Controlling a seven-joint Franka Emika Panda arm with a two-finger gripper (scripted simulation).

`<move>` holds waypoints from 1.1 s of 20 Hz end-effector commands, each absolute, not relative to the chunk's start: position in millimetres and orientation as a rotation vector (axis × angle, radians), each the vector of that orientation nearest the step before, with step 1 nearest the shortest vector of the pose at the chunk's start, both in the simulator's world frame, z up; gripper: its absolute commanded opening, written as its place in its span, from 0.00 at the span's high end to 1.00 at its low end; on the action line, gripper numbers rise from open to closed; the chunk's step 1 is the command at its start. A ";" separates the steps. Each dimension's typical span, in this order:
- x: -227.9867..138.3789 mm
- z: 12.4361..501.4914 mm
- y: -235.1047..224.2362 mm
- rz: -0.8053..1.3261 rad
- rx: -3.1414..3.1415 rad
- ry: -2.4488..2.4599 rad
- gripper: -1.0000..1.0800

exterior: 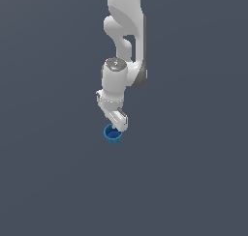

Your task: Pick up the object and move it to a goal position.

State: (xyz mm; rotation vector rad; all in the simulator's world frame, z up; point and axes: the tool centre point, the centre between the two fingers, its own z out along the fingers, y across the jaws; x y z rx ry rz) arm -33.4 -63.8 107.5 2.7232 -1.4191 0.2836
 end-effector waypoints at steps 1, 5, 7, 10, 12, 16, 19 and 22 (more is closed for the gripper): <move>-35.4 105.5 -66.7 0.304 2.687 -1.489 0.38; -37.8 103.1 -70.1 0.326 2.643 -1.568 0.38; -38.7 102.3 -71.3 0.335 2.627 -1.597 0.38; -39.6 101.5 -72.6 0.343 2.610 -1.626 0.38; -39.9 101.2 -73.0 0.347 2.604 -1.637 0.38; -39.9 100.9 -73.0 0.346 2.605 -1.635 0.38; -39.3 96.7 -73.7 0.346 2.604 -1.636 0.38; -38.1 87.6 -75.2 0.346 2.603 -1.638 0.38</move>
